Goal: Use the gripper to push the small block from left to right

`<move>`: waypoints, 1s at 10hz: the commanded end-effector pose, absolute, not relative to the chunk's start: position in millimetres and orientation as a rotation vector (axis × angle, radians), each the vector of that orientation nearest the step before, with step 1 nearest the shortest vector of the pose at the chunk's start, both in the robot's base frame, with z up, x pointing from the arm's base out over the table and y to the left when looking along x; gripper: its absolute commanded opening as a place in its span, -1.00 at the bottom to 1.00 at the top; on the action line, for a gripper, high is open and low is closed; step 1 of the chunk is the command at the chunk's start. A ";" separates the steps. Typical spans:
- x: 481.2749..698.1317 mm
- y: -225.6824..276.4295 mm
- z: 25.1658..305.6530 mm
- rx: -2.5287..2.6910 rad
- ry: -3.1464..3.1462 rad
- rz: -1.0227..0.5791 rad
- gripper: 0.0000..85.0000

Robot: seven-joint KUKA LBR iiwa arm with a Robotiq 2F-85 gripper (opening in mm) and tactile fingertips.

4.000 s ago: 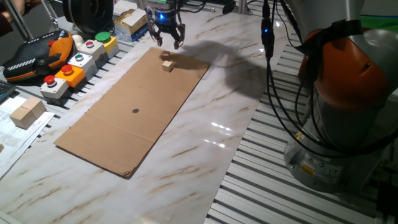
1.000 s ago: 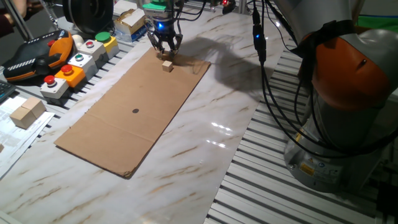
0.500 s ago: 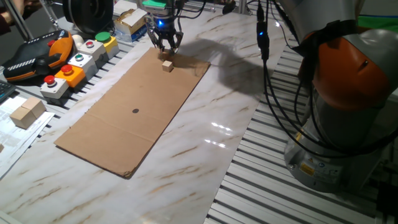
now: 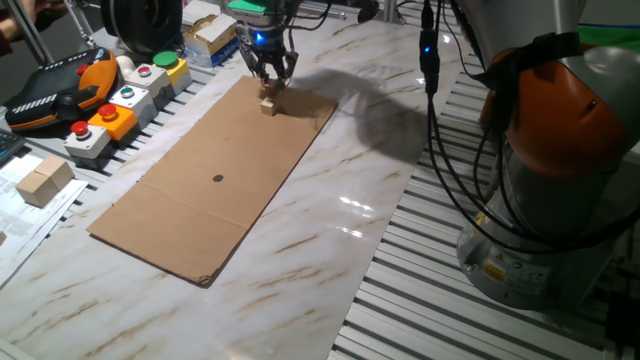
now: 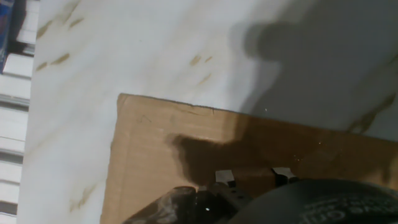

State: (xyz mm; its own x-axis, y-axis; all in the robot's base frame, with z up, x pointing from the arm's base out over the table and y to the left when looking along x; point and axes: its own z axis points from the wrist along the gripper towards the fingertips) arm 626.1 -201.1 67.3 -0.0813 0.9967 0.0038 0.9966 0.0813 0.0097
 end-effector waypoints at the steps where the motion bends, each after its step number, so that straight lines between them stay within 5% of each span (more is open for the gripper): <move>1: 624.4 -200.0 66.6 2.136 2.300 0.017 -0.98; 10: 620.4 -193.9 55.9 2.171 2.295 0.059 -0.98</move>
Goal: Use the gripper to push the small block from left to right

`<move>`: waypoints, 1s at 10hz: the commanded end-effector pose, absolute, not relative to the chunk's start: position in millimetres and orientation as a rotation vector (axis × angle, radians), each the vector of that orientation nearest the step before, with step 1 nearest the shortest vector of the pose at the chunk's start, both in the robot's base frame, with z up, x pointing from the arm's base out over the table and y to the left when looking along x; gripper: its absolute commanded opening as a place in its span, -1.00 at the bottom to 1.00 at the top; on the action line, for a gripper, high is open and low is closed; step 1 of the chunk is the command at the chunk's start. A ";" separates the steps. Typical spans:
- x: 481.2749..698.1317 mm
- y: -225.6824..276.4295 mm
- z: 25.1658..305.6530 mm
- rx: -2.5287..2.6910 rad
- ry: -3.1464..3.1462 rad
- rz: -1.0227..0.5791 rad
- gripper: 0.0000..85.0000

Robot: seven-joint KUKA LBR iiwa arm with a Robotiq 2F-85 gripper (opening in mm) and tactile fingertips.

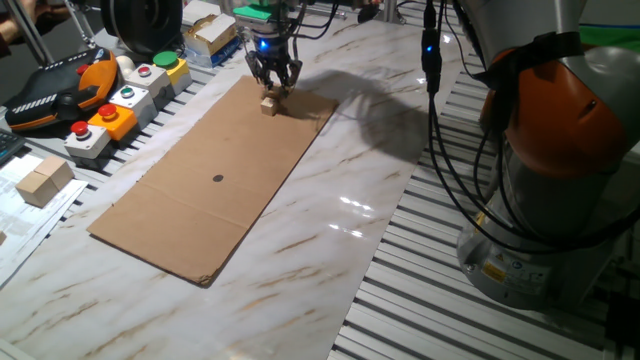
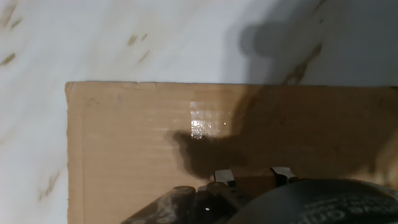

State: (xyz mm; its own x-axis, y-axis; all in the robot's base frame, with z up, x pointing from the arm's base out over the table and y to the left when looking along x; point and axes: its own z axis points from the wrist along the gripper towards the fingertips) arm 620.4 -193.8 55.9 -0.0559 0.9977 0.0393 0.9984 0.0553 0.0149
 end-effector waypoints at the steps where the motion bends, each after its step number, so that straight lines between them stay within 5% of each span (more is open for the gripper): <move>1: 620.2 -192.2 55.4 -2.147 -2.269 -0.057 -0.98; 10: 623.1 -173.2 55.5 -2.157 -2.256 -0.060 -0.98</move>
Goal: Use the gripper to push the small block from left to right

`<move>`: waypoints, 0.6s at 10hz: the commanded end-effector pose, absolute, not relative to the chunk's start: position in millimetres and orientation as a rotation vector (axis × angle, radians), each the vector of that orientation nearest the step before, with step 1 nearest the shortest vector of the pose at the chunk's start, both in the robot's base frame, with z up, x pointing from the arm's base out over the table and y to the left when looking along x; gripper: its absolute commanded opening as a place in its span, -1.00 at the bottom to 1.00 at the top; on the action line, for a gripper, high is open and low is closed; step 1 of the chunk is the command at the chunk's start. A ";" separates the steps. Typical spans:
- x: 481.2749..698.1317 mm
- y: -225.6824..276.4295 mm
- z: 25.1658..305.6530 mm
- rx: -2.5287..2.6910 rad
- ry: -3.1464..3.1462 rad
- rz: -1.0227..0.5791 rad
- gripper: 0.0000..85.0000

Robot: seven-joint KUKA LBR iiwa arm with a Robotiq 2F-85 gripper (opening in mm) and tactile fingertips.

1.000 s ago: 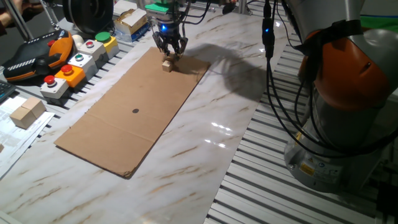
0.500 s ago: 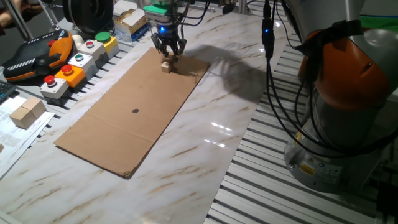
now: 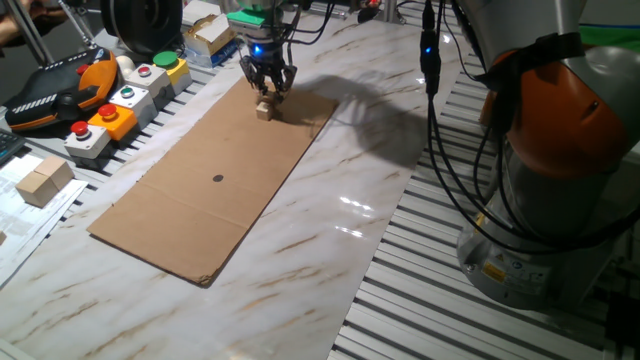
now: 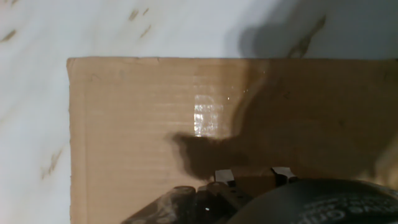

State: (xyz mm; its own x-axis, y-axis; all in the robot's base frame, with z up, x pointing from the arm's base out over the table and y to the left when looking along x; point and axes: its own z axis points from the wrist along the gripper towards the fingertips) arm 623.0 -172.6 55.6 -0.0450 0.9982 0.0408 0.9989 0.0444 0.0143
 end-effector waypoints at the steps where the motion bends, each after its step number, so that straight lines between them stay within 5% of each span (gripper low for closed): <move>1: 623.0 -171.2 55.7 -2.159 -2.254 -0.060 -0.98; 6: 623.8 -157.7 56.5 -2.180 -2.232 -0.058 -0.98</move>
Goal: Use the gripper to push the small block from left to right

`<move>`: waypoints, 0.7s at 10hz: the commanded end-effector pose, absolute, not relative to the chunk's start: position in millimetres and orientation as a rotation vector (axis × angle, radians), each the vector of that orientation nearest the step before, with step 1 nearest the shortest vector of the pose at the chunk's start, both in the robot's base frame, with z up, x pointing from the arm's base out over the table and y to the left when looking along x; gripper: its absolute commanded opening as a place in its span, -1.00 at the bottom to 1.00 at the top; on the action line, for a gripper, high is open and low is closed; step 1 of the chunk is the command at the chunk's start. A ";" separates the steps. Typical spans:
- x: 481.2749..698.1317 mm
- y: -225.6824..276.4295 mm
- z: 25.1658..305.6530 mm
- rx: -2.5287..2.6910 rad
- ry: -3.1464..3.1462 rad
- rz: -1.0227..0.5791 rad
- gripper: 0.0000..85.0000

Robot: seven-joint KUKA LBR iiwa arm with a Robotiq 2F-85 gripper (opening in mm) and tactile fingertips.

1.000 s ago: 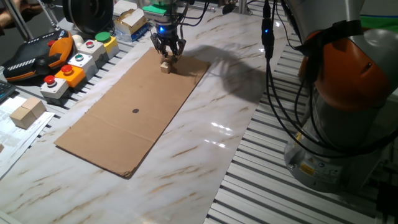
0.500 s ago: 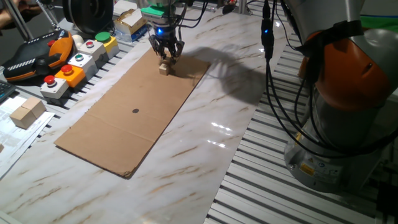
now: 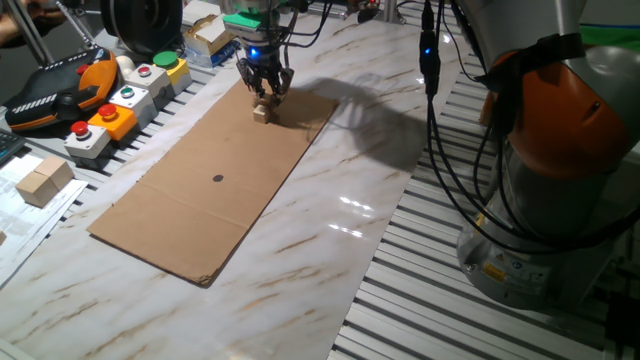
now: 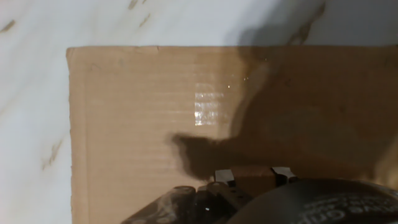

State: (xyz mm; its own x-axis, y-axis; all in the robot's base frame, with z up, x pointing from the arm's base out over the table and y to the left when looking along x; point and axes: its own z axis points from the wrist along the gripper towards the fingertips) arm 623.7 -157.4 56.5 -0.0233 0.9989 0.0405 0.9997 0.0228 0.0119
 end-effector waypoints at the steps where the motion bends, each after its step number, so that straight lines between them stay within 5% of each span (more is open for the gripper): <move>1: 623.4 -154.7 56.4 -2.186 -2.228 -0.057 -0.98; 7: 624.3 -137.4 57.2 -2.213 -2.211 -0.045 -0.98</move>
State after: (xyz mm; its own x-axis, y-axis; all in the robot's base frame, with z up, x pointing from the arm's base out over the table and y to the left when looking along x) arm 624.3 -136.9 57.1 0.0005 0.9996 0.0292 0.9999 -0.0008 0.0109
